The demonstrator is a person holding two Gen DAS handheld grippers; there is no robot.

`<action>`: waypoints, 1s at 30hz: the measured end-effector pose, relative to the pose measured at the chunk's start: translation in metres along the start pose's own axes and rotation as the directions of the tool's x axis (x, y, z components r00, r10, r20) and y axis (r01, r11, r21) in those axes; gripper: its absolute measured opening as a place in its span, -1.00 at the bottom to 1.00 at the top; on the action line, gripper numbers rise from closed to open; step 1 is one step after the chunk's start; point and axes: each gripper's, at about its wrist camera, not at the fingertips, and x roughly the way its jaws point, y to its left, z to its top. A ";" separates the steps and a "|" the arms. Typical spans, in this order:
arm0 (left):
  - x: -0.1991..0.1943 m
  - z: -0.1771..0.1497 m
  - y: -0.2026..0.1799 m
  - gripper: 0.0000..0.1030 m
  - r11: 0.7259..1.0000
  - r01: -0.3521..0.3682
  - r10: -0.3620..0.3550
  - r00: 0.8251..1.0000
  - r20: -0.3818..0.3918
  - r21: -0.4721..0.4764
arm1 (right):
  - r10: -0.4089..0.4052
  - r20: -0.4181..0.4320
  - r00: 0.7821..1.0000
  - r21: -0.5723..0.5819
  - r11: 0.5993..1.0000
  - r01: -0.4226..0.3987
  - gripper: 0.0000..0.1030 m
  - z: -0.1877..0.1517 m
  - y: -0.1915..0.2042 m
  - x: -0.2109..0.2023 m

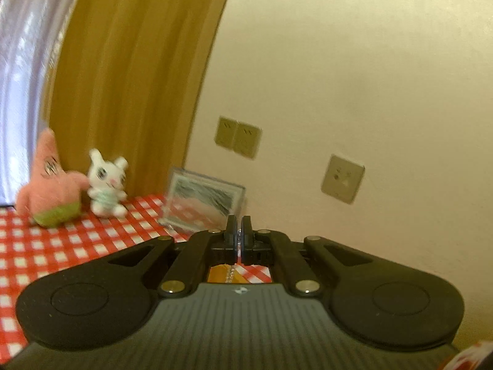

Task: Organize jewelry
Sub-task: 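Lift the white pearl necklace up off the table with the left tool, then lower the pearl necklace into the yellow tray and open the left tool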

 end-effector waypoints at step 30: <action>0.078 -0.116 0.035 -0.46 0.993 -0.097 0.070 0.936 -0.344 -0.061 | -0.016 -0.025 1.000 -0.012 1.000 0.016 -0.93 -0.001 -0.001 0.005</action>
